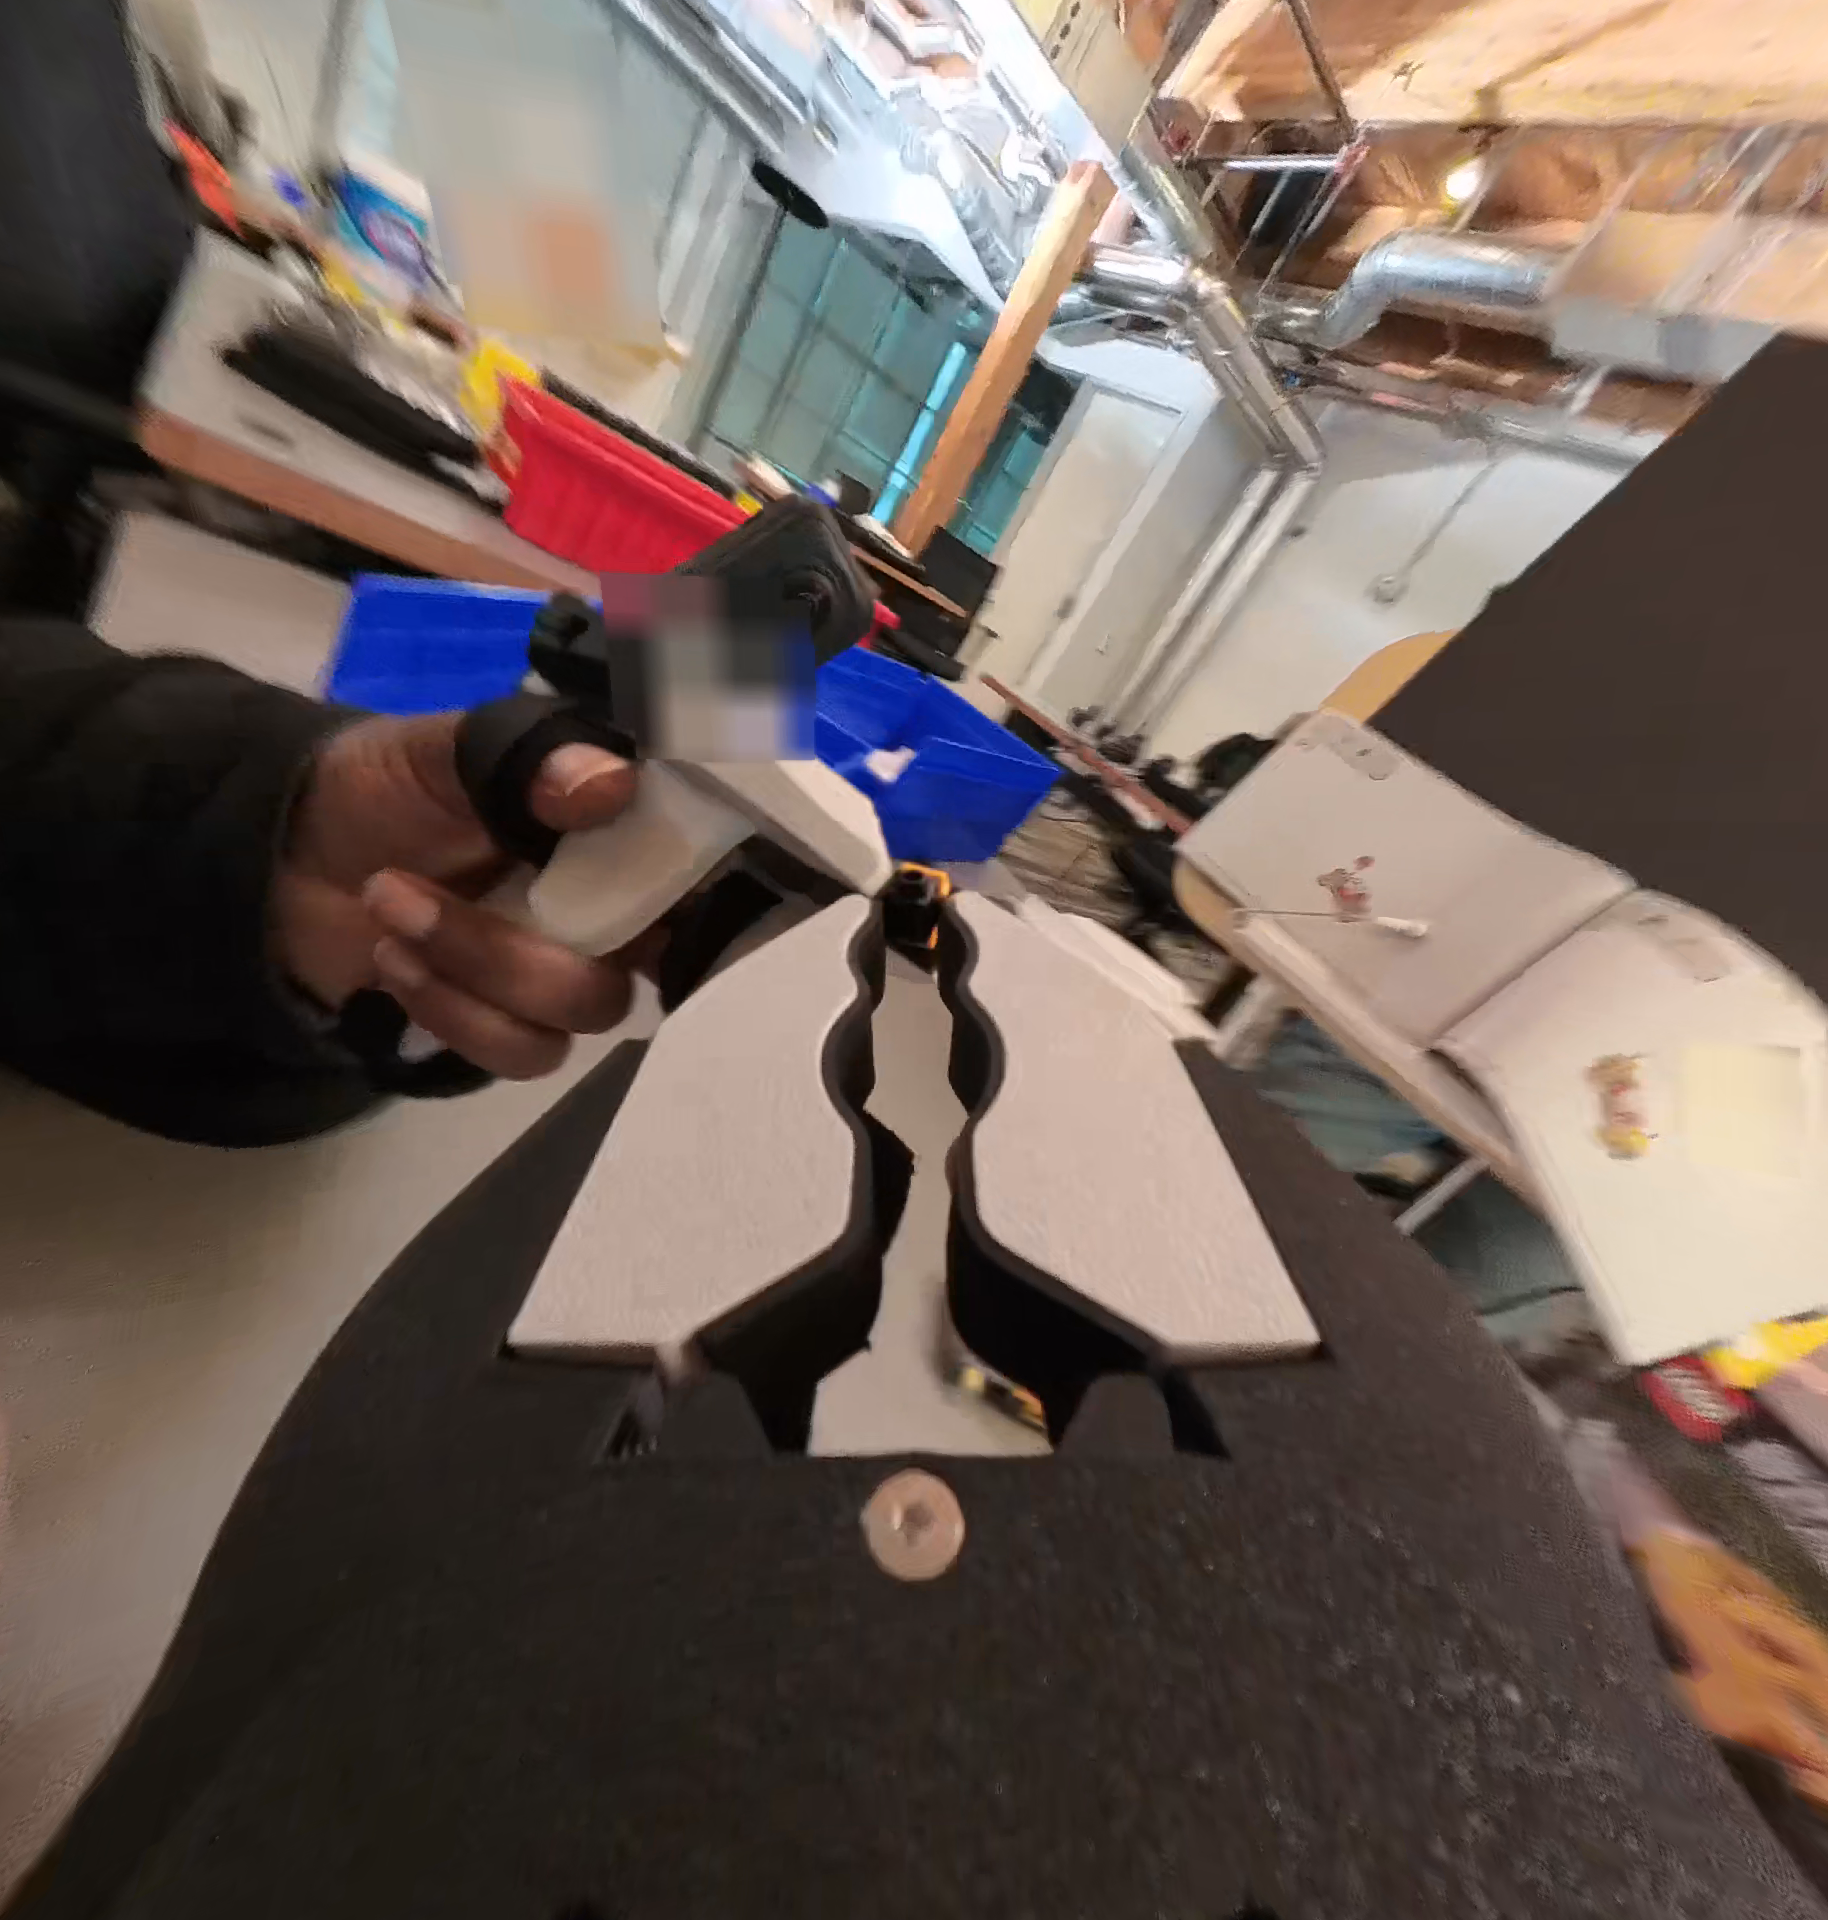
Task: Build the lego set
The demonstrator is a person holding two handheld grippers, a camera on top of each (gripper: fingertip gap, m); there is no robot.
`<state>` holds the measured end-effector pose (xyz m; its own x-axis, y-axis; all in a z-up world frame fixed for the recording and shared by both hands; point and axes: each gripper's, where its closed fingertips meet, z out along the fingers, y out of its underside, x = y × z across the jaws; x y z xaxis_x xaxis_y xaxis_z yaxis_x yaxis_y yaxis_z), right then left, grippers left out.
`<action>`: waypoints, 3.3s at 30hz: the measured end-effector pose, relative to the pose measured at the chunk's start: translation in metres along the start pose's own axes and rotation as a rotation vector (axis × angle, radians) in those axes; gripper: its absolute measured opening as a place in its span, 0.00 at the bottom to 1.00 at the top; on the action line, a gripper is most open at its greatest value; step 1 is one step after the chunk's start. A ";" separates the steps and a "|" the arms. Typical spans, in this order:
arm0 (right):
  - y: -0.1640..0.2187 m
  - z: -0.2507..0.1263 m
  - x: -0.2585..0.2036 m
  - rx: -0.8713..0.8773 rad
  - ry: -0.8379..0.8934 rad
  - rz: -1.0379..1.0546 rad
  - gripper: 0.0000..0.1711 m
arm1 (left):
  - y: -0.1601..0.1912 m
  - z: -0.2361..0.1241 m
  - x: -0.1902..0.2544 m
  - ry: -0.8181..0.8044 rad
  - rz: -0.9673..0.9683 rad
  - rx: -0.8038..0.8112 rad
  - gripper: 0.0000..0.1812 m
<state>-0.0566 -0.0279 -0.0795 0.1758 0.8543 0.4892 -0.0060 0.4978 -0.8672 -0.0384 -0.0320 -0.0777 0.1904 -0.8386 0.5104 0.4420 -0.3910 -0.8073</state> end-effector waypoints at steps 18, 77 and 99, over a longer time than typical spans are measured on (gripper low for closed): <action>-0.006 -0.016 -0.013 0.073 -0.455 0.537 0.04 | 0.010 0.003 0.001 -0.074 0.444 -0.278 0.05; -0.005 -0.020 0.001 0.211 -0.471 0.898 0.04 | 0.021 0.003 -0.007 -0.090 0.303 -0.217 0.09; 0.018 -0.023 0.006 0.055 -0.420 0.689 0.09 | 0.025 -0.002 -0.018 -0.088 0.014 -0.376 0.04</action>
<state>-0.0335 -0.0177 -0.0942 -0.2693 0.9513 -0.1500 -0.0289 -0.1637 -0.9861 -0.0322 -0.0277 -0.1072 0.2756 -0.8153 0.5092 0.0900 -0.5055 -0.8581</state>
